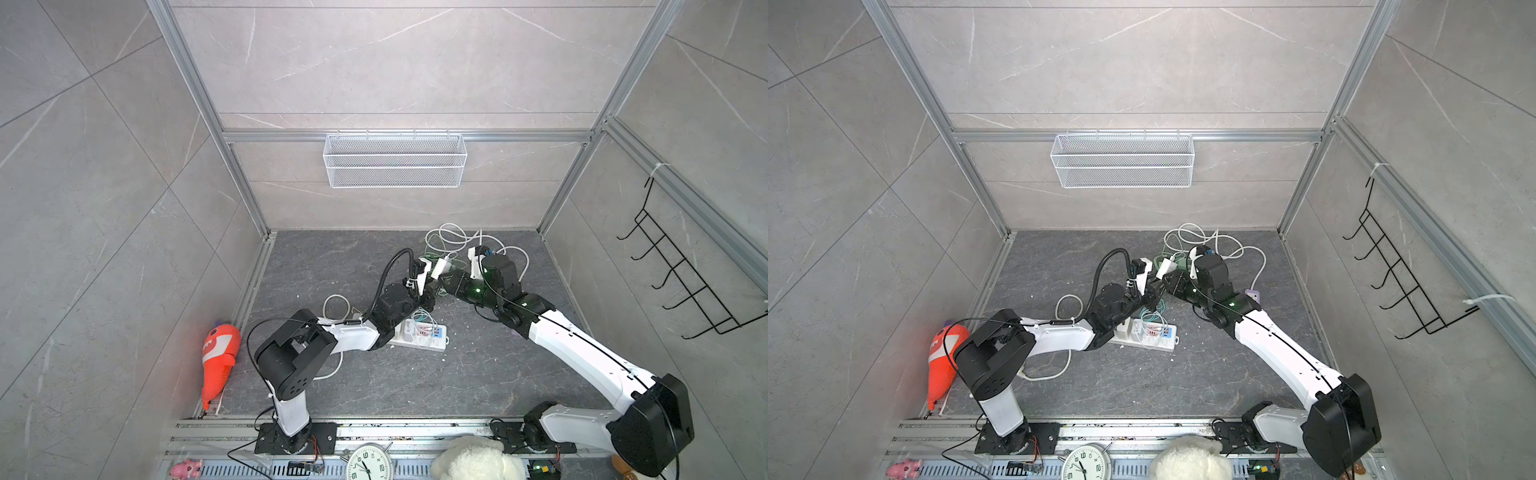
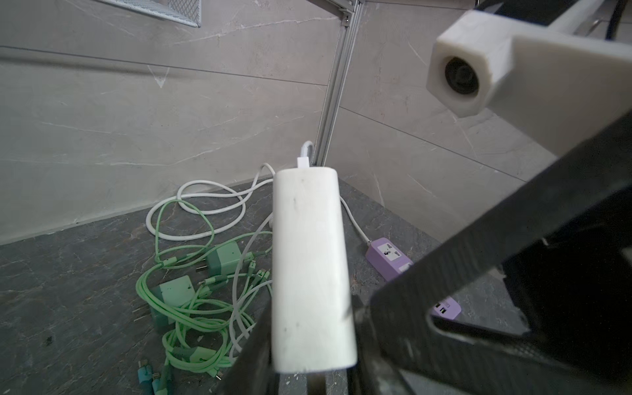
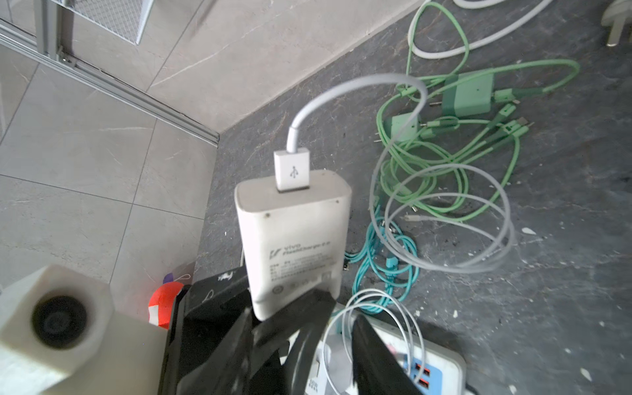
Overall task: Insert the plug
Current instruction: 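Open the right gripper and draw it back while left gripper holds charger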
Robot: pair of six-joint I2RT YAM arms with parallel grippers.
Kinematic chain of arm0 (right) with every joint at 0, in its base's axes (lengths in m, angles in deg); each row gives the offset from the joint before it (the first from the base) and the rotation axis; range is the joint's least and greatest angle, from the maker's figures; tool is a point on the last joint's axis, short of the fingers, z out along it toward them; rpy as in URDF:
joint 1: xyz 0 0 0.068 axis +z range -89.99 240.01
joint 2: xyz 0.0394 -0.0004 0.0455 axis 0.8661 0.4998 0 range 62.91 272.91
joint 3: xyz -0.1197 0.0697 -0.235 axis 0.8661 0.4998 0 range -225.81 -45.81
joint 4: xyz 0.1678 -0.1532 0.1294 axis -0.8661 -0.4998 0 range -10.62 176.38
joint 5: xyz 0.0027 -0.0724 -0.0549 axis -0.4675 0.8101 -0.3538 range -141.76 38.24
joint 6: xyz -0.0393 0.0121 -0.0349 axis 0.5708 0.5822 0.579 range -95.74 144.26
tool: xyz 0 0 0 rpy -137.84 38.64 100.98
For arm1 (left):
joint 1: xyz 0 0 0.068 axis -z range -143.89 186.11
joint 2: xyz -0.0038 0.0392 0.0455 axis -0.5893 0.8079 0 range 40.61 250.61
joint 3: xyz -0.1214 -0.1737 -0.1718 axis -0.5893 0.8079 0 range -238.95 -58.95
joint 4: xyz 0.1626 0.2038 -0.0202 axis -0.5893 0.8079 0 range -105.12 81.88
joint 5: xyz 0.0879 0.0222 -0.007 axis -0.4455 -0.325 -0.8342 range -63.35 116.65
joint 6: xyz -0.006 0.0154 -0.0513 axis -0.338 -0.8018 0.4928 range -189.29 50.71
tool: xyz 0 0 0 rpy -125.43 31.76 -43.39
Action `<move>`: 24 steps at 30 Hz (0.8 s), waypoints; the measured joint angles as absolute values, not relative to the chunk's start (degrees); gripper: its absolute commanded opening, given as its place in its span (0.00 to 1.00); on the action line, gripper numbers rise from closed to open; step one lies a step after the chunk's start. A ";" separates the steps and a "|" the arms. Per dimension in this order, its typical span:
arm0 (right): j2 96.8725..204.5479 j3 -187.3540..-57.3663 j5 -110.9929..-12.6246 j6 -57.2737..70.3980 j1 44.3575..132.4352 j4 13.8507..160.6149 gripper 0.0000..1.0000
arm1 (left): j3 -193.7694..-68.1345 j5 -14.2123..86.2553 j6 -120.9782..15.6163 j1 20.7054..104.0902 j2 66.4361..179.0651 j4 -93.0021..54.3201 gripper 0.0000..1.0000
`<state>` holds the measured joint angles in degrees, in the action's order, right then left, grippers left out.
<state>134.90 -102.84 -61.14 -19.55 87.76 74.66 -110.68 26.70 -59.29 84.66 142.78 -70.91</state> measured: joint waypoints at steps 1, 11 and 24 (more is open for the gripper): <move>134.48 -103.32 -60.97 -19.40 87.76 73.28 0.50 | -110.48 26.73 -60.23 84.66 142.78 -71.13 0.00; 132.25 -121.27 -60.44 -15.11 82.78 50.13 0.49 | -102.68 31.43 -76.80 84.73 143.61 -80.88 0.00; 143.55 -127.26 -78.94 -16.93 77.86 38.96 0.46 | -101.87 31.32 -90.74 87.66 146.06 -87.63 0.00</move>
